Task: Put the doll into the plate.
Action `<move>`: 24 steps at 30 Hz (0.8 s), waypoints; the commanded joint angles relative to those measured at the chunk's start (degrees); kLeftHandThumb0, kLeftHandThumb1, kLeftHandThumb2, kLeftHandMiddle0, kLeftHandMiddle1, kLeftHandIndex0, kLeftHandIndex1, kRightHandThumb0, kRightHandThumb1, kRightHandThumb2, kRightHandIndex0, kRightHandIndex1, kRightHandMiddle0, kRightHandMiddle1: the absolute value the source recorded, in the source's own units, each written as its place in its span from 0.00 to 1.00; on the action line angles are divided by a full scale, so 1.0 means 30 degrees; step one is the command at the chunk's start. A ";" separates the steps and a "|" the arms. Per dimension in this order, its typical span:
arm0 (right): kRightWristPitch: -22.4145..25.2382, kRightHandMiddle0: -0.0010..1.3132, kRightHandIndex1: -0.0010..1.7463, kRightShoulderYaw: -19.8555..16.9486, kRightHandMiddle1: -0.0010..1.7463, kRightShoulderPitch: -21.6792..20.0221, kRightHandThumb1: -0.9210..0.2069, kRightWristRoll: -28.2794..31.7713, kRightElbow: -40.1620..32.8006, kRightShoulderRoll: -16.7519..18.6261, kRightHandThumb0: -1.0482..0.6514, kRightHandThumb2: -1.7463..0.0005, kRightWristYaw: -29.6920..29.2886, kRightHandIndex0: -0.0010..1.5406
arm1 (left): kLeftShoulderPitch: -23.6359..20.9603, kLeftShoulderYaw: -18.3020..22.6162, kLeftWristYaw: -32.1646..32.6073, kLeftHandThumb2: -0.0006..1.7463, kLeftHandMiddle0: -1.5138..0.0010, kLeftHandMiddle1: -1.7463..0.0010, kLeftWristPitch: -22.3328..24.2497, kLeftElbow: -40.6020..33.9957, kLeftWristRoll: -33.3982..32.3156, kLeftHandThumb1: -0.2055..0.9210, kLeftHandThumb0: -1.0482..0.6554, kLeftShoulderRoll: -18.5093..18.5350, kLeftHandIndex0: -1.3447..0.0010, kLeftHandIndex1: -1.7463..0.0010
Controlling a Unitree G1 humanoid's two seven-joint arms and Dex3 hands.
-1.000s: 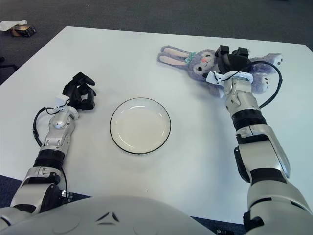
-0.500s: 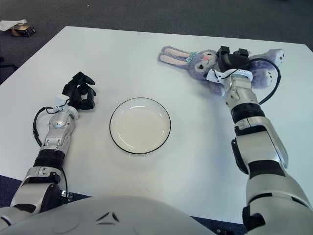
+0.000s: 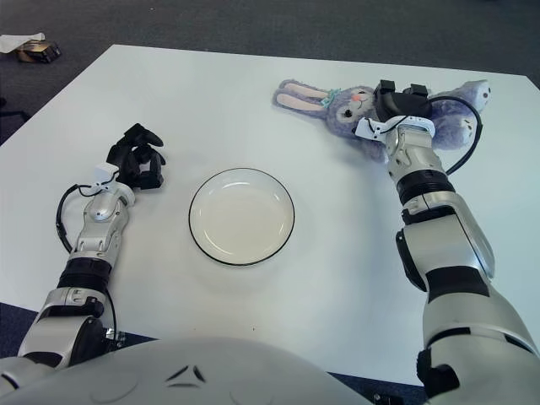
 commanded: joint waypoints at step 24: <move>0.0833 0.00 0.21 0.1922 0.40 -0.0865 0.03 0.0065 0.2148 0.0841 0.00 0.83 0.2790 0.00 | 0.1626 -0.0238 0.0257 0.79 0.65 0.00 0.0348 0.0519 0.0146 0.43 0.61 -0.0636 0.62 0.00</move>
